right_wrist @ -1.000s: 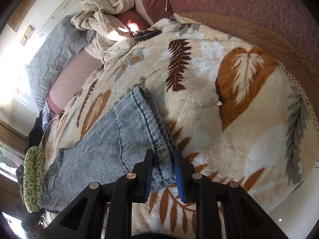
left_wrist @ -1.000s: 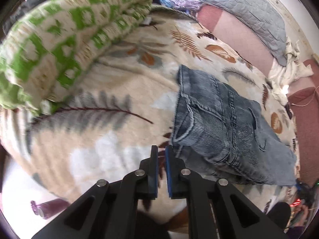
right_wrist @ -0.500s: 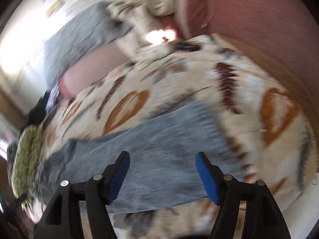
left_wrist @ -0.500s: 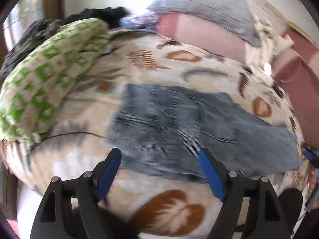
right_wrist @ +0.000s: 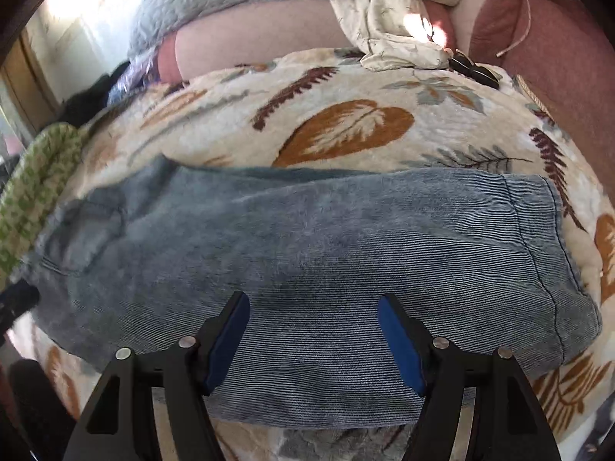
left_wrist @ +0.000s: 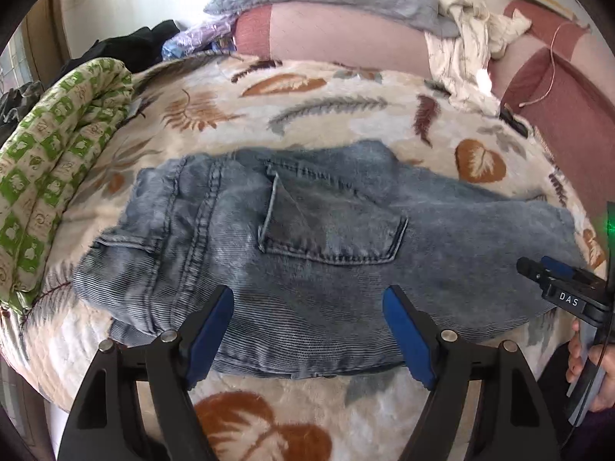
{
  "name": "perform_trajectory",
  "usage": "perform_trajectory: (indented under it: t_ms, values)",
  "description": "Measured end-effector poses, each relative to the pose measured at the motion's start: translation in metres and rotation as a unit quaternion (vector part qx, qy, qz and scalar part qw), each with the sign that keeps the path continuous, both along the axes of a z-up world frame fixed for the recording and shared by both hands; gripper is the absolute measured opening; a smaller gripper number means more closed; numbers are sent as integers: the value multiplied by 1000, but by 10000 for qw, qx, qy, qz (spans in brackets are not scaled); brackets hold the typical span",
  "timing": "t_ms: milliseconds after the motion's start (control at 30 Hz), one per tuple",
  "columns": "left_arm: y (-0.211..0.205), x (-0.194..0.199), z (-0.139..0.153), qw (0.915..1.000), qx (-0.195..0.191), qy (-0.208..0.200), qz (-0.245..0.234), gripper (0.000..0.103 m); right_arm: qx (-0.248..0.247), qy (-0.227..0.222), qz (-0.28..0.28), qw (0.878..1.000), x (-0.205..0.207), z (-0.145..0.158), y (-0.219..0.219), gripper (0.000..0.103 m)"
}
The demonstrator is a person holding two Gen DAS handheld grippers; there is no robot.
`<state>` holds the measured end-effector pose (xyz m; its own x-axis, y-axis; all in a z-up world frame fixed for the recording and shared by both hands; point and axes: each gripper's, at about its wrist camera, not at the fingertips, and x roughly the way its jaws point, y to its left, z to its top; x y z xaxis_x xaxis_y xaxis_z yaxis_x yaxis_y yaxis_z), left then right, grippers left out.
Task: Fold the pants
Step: 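Open both tools and release the jeans onto the blanket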
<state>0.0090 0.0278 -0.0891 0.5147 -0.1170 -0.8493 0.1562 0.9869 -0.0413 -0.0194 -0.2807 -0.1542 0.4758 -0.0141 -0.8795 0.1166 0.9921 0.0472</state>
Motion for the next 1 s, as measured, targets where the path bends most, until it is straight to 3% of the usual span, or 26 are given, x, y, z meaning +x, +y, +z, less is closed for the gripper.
perform_trajectory:
  t_ms: [333, 667, 1000]
  values:
    - [-2, -11, -25, 9987, 427, 95, -253, 80, -452, 347, 140, 9983, -4, -16, 6, 74]
    - [3, -13, -35, 9987, 385, 197, -282, 84, -404, 549, 204, 9975, -12, -15, 7, 76]
    - [-6, -10, -19, 9972, 670, 250, -217, 84, -122, 288, 471, 9984, -10, -7, 0, 84]
